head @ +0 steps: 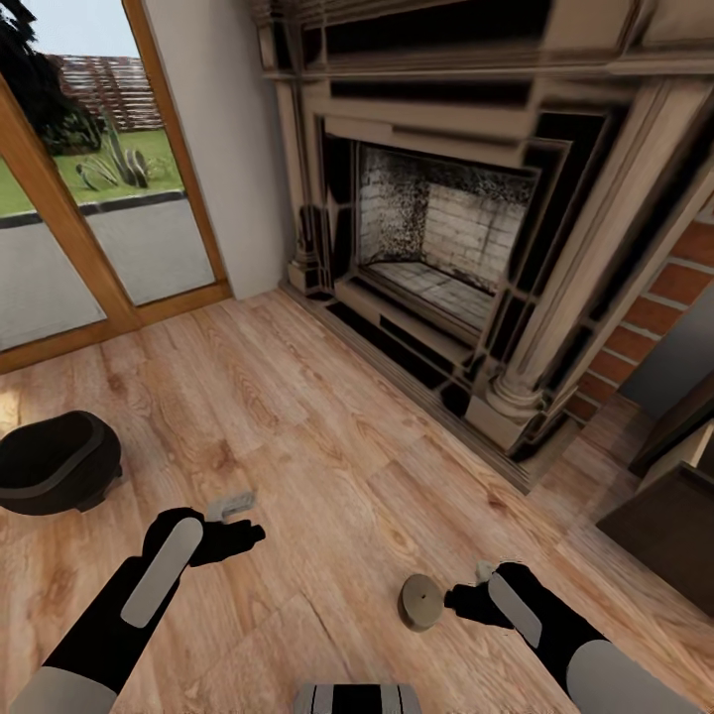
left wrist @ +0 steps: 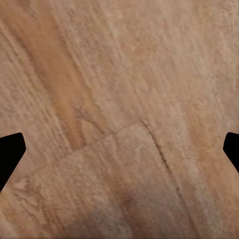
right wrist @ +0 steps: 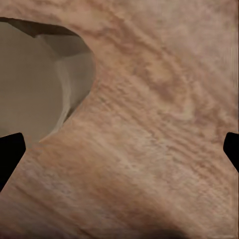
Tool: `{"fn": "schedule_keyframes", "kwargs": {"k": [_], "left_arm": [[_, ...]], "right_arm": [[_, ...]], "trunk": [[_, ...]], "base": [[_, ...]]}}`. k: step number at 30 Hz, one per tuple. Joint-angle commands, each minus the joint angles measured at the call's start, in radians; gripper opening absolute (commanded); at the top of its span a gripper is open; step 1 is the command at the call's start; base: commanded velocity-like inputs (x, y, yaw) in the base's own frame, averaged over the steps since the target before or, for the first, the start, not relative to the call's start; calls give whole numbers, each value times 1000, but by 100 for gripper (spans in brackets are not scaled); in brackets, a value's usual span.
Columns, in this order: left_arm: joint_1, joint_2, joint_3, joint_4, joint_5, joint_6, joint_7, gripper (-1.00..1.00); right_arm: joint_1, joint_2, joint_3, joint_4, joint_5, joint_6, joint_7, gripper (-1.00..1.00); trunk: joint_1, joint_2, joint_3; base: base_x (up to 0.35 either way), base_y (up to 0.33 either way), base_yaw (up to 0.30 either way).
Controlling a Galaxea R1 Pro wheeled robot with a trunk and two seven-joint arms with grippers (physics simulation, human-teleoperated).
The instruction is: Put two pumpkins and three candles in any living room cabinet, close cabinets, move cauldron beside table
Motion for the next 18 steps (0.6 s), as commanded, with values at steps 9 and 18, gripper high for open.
{"fn": "schedule_keyframes", "kwargs": {"k": [9, 18], "left_arm": [[1, 6, 0, -25, 22, 3, 3, 100], [8, 93, 3, -131, 298, 50, -4, 100]], "right_arm": [[-45, 5, 11, 119, -2, -4, -12, 100], [-47, 12, 15, 121, 3, -87, -12, 100]], "trunk": [[4, -3, -36], [8, -5, -71]], "base": [[0, 0, 0], [0, 0, 0]]}}
